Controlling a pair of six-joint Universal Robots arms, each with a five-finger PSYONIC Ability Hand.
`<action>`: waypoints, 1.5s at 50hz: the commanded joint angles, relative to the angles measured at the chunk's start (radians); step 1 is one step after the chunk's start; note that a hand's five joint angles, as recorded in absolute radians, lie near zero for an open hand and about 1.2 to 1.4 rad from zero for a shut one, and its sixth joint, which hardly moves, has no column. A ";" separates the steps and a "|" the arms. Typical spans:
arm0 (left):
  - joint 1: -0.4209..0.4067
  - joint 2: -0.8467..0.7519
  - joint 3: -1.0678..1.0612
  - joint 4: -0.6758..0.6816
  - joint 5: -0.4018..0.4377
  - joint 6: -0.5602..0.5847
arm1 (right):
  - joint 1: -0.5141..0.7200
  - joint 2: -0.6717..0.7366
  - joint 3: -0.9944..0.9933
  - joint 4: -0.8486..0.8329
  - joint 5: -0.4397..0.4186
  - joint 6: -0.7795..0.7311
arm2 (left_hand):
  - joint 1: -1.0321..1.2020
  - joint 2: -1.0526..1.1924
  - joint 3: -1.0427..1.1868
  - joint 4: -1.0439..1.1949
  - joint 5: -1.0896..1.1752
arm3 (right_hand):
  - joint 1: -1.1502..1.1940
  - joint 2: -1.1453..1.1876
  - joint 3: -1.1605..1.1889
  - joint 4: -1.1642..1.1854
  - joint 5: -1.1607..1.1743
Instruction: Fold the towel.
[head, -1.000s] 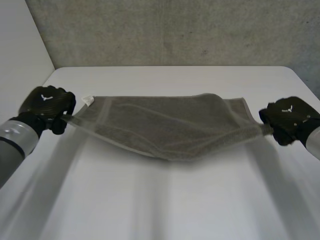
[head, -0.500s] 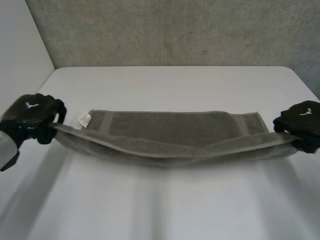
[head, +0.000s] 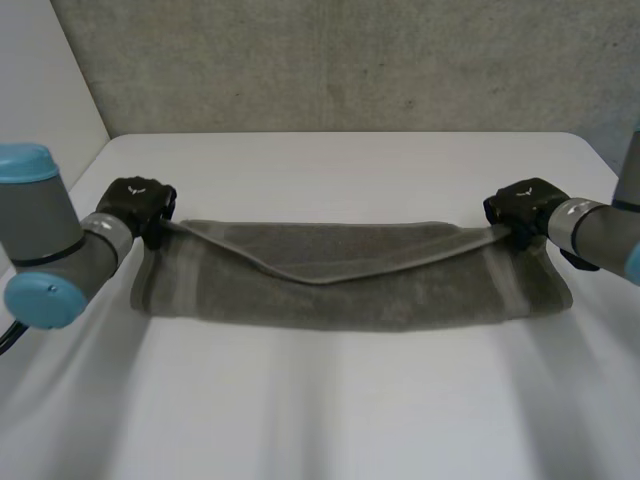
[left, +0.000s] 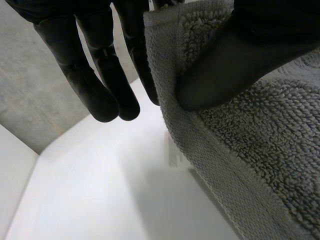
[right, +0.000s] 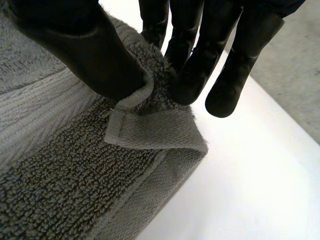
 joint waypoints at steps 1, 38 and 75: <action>-0.056 -0.114 0.186 -0.001 -0.066 -0.010 | 0.042 0.087 -0.071 -0.130 0.081 0.035 | -0.065 -0.119 -0.158 -0.126 -0.270 | 0.051 0.092 0.058 0.055 0.069; -0.129 -0.231 0.439 -0.117 -0.175 -0.062 | 0.095 0.075 -0.092 -0.315 0.374 0.037 | -1.268 -1.322 -1.361 -1.329 -1.474 | -1.171 -1.130 -1.164 -1.167 -1.153; -0.128 0.342 -0.448 0.223 0.020 -0.132 | -0.013 -0.182 0.527 -0.406 0.135 -0.042 | -1.242 -1.296 -1.335 -1.303 -1.447 | -0.855 -0.814 -0.848 -0.852 -0.837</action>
